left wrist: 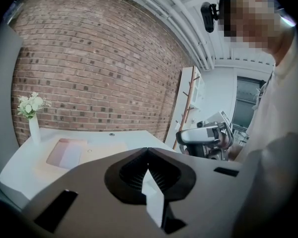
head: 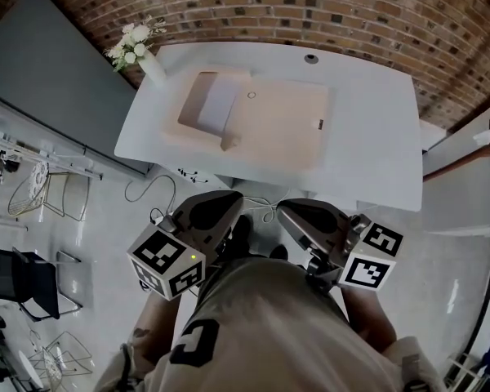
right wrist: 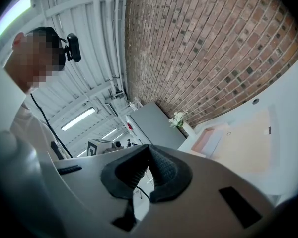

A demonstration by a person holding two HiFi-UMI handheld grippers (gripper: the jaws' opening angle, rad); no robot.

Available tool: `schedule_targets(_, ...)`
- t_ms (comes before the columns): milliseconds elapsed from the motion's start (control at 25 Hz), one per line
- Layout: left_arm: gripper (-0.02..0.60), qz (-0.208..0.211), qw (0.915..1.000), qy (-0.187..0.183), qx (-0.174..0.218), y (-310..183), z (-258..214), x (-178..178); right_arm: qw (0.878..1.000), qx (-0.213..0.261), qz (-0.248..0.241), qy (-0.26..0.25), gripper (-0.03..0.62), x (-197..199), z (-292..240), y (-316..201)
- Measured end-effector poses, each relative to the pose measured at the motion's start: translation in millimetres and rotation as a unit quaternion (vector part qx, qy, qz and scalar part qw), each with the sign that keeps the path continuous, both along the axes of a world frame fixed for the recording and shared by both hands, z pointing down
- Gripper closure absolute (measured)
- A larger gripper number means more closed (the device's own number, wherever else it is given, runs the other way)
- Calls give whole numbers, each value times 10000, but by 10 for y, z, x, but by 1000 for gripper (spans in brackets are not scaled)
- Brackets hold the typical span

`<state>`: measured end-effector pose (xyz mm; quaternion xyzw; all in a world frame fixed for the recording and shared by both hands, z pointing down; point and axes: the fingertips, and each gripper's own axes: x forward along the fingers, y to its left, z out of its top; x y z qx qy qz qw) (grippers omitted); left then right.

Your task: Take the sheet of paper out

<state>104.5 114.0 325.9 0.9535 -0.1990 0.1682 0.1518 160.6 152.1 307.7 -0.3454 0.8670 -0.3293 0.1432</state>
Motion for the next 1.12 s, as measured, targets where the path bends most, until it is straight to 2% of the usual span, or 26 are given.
schedule_targets(680,568,-329,9982,438,-258,-683,125,-436,9980,-367,-282,429,571,-406,126,-619)
schedule_targets(1120,568,-87,9976,614,-313,-1236,98,-544,9973,-485,-30,558,571,-541,100,-1149)
